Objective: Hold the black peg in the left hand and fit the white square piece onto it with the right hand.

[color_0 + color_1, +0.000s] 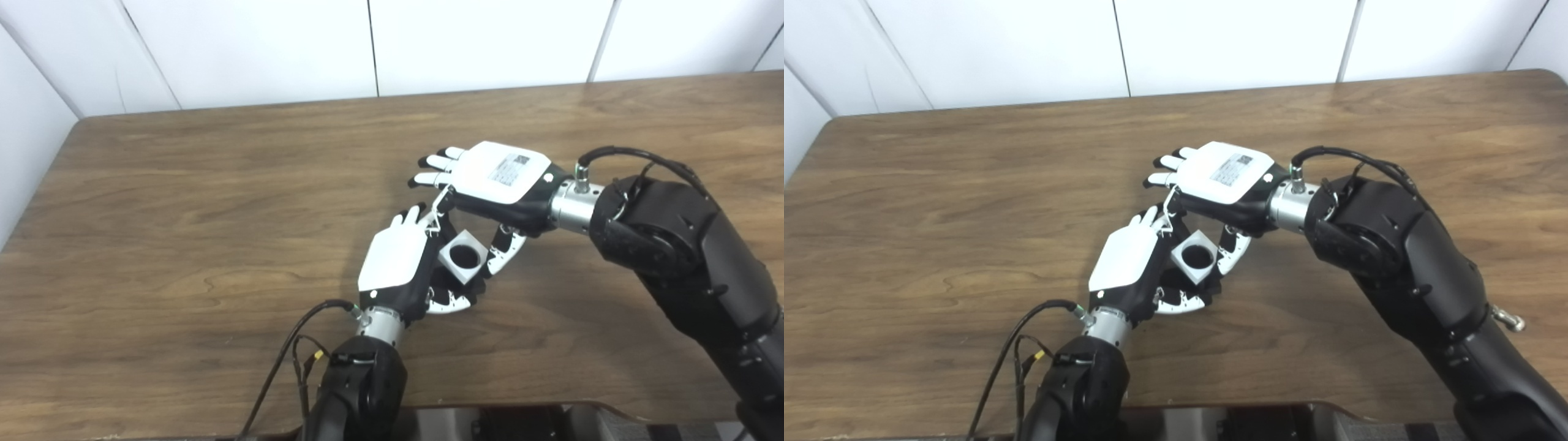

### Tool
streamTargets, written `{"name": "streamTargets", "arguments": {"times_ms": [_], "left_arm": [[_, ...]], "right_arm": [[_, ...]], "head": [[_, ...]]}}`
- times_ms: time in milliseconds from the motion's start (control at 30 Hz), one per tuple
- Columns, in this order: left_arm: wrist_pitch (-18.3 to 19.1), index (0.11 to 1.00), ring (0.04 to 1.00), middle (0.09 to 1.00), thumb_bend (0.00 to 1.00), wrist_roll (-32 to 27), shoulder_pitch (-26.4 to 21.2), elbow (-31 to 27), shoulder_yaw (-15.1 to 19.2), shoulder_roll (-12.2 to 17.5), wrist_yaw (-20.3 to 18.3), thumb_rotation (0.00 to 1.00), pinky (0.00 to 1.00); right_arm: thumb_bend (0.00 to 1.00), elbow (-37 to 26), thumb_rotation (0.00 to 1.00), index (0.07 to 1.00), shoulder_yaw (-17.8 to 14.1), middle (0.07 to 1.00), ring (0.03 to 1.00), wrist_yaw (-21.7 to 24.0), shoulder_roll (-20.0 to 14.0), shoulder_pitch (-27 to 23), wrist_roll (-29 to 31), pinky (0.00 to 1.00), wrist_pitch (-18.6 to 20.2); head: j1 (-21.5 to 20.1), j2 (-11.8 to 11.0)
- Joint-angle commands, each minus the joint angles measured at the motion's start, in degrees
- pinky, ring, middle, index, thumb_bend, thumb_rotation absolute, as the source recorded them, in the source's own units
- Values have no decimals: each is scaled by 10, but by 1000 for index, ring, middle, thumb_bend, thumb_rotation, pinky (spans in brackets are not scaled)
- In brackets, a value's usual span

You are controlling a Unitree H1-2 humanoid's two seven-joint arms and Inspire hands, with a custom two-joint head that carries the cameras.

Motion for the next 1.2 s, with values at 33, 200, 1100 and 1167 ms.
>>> {"name": "streamTargets", "arguments": {"times_ms": [33,200,1100,1167], "left_arm": [[-15,485,1000,928,525,6,-7,-18,-14,-11,9,70,1000],[-12,485,1000,928,525,5,-9,-18,-12,-12,8,70,1000],[-9,486,1000,916,524,12,-20,-20,-9,-10,0,72,1000],[-9,485,1000,914,524,13,-20,-21,-9,-10,-1,72,1000]], "right_arm": [[524,5,157,492,-5,944,1000,-13,-1,-21,-7,1000,-7],[524,5,158,492,-2,947,1000,-12,-3,-19,-10,1000,-8],[524,10,155,493,6,946,1000,-19,-5,-10,-20,1000,-14],[524,11,155,493,7,948,1000,-19,-5,-9,-20,1000,-14]], "head": [[0,1],[2,3],[2,5],[2,5]]}}
